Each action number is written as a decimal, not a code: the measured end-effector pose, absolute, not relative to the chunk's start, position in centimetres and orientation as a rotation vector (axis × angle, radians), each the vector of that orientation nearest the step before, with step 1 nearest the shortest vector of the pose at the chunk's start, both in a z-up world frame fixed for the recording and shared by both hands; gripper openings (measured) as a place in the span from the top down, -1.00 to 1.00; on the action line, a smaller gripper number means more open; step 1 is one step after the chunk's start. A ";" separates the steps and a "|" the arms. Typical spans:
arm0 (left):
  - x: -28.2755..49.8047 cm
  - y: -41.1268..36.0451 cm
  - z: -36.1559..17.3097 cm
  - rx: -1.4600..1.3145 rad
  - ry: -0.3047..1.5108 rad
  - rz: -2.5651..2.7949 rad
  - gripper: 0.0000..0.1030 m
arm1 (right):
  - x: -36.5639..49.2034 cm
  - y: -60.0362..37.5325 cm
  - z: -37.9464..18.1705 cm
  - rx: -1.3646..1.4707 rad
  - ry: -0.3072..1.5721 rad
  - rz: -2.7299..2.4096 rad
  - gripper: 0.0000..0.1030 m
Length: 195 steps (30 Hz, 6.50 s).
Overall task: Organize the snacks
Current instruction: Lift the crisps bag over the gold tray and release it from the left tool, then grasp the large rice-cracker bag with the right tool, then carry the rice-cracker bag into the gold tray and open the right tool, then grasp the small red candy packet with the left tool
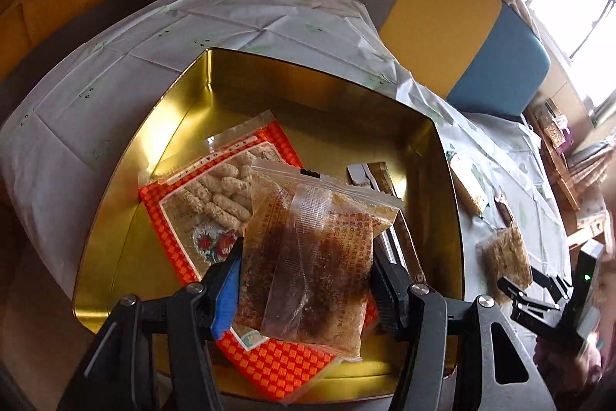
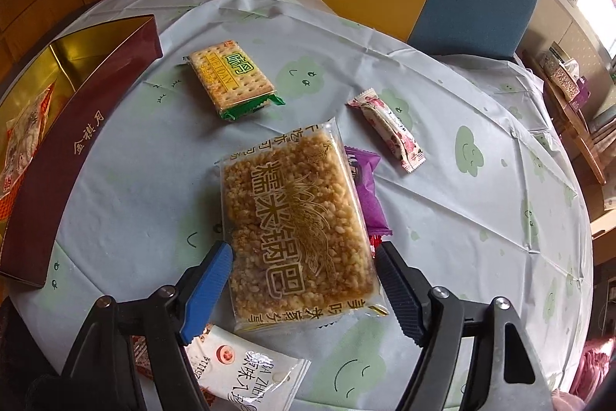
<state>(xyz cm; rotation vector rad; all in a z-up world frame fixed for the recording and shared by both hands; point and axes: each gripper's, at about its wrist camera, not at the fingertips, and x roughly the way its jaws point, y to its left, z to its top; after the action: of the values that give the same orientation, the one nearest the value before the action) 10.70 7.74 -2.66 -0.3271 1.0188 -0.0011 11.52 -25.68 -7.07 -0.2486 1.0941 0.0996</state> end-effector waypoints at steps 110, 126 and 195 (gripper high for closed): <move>2.7 5.3 -4.9 -0.071 0.833 0.056 -0.43 | 11.5 -17.5 -0.1 0.198 0.995 0.307 -0.48; 2.3 6.3 -4.2 -0.065 0.805 0.103 -0.43 | 12.9 -8.5 0.7 0.091 0.970 0.456 -0.53; 3.0 -19.2 -9.0 0.619 0.897 -0.697 -0.43 | 5.0 -36.3 -0.2 0.256 0.915 -0.069 -0.53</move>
<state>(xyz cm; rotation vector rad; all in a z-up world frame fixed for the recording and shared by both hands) 3.01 -19.16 -9.00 0.6192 0.8969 -0.6974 5.01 -36.29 -0.20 0.2556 0.9145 -0.0689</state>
